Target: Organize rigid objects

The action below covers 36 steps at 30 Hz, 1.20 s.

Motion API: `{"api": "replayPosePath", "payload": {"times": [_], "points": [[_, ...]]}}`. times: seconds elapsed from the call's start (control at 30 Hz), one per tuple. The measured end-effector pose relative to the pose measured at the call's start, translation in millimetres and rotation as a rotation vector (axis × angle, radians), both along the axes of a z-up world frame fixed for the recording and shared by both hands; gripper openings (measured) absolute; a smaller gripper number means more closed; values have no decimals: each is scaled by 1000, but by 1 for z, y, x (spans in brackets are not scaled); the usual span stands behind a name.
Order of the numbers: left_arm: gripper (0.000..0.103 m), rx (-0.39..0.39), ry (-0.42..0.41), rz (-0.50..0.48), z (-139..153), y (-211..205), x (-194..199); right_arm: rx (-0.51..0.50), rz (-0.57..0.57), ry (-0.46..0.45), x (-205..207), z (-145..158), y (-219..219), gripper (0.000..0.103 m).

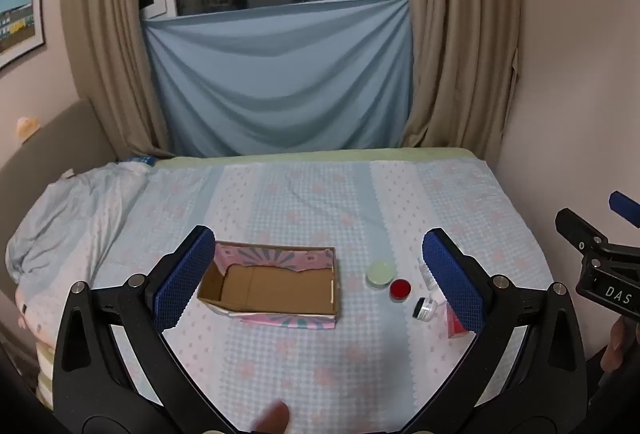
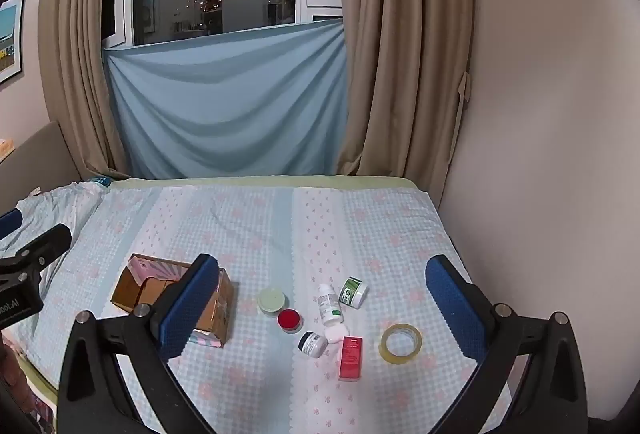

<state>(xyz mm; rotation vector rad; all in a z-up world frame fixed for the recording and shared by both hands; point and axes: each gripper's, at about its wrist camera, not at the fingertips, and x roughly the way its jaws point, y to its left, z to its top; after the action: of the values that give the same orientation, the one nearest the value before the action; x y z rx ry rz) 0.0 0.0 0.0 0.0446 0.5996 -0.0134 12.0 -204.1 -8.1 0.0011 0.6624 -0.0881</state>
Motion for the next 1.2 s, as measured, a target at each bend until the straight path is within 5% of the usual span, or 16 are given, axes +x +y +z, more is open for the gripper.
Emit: {"api": "replayPosePath", "payload": {"times": [1.2], "points": [[103,-6,-10,17,2,0,-3,5,10,-36,-2,-7,1,103]]}}
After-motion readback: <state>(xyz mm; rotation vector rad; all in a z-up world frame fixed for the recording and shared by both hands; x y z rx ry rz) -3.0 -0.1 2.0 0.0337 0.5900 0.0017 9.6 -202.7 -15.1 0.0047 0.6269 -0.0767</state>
